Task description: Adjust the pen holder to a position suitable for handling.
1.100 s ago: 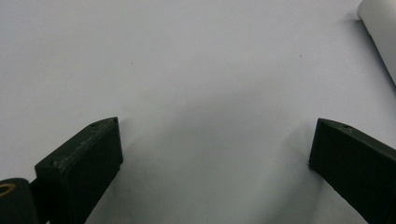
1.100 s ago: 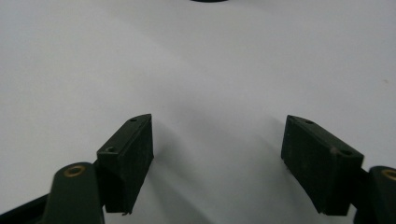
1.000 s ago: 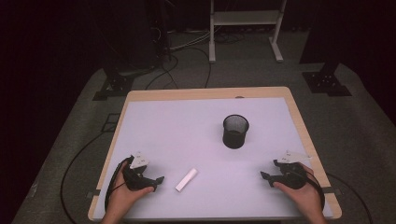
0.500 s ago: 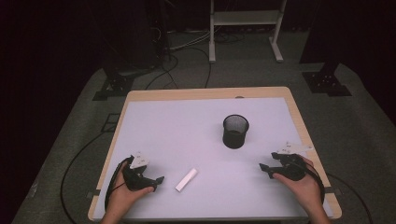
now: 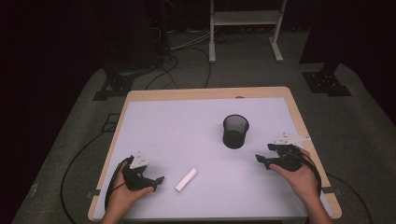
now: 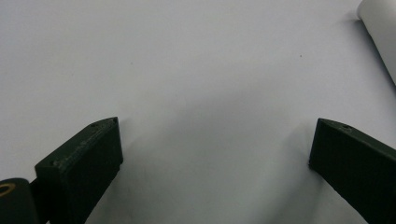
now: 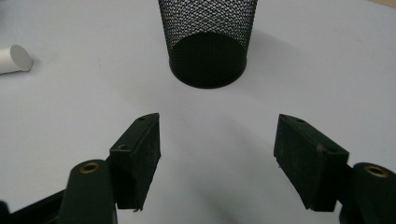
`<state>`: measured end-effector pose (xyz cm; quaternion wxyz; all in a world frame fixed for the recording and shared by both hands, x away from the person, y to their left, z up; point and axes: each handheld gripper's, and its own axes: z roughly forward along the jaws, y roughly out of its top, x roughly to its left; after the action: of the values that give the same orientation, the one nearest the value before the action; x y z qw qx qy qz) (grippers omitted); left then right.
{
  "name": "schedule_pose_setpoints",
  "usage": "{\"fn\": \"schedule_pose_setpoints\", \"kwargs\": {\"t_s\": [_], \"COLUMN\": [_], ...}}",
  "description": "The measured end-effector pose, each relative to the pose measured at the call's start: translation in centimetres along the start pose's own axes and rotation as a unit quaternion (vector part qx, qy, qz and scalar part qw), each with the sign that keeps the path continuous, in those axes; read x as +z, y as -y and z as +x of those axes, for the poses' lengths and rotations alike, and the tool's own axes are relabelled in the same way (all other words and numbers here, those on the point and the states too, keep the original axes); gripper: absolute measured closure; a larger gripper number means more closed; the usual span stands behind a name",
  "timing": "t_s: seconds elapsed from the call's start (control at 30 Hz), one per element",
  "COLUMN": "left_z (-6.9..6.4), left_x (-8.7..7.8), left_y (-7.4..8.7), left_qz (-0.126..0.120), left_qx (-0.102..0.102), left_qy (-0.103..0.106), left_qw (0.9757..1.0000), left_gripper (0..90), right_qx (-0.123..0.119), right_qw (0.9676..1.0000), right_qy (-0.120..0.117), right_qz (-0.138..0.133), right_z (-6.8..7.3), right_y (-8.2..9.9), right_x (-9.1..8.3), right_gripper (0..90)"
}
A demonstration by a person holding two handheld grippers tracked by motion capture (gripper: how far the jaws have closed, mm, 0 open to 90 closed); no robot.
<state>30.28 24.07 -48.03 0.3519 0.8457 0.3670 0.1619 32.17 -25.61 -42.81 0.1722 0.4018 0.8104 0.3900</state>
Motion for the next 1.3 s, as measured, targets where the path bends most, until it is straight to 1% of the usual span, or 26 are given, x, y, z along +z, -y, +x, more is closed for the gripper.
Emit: {"fn": "schedule_pose_setpoints", "kwargs": {"t_s": [0.17, 0.37, 0.53, 0.6, 0.8, 0.93, 1.07, 1.13, 1.23, 1.27, 1.3], "left_z": [0.0, 0.0, 0.0, 0.0, 0.0, 0.0, 0.0, 0.0, 0.0, 0.0, 0.0], "left_x": [0.0, 0.0, 0.0, 0.0, 0.0, 0.0, 0.0, 0.0, 0.0, 0.0, 0.0], "left_y": [0.0, 0.0, 0.0, 0.0, 0.0, 0.0, 0.0, 0.0, 0.0, 0.0, 0.0], "left_qz": [0.000, 0.000, 0.000, 0.000, 0.000, 0.000, 0.000, -0.001, 0.000, 0.000, 0.000], "left_qx": [0.000, 0.000, 0.000, 0.000, 0.000, 0.000, 0.000, -0.001, 0.001, 0.001, 0.001], "left_qy": [0.000, 0.000, 0.000, 0.000, 0.000, 0.000, 0.000, 0.000, -0.001, -0.001, 0.000], "left_qw": [1.0000, 1.0000, 1.0000, 1.0000, 1.0000, 1.0000, 1.0000, 1.0000, 1.0000, 1.0000, 1.0000], "left_gripper": [1.8, 1.8, 1.8, 1.8, 1.8, 1.8, 1.8, 1.8, 1.8, 1.8, 1.8], "right_qx": [0.008, 0.007, 0.007, 0.007, 0.008, 0.009, 0.012, 0.009, 0.006, 0.004, 0.004], "right_qw": [0.9999, 0.9998, 0.9996, 0.9996, 0.9992, 0.9992, 0.9991, 0.9993, 0.9993, 0.9993, 0.9993], "right_qy": [-0.007, -0.007, -0.008, -0.008, -0.008, -0.004, -0.005, -0.002, -0.003, -0.002, -0.002], "right_qz": [-0.009, -0.017, -0.026, -0.028, -0.039, -0.039, -0.041, -0.037, -0.037, -0.036, -0.036], "right_z": [-0.3, -0.5, -0.6, -0.6, -0.6, -0.8, -1.0, -1.1, -1.2, -1.3, -1.3], "right_y": [-1.1, -2.0, -3.2, -3.3, -4.6, -5.2, -5.9, -6.7, -7.2, -7.8, -7.8], "right_x": [0.0, -0.1, -0.1, 0.0, 0.2, 0.5, 0.8, 1.2, 1.3, 1.6, 1.6], "right_gripper": [31.5, 32.2, 32.8, 32.8, 34.0, 34.9, 36.1, 37.4, 38.3, 39.7, 39.7]}}
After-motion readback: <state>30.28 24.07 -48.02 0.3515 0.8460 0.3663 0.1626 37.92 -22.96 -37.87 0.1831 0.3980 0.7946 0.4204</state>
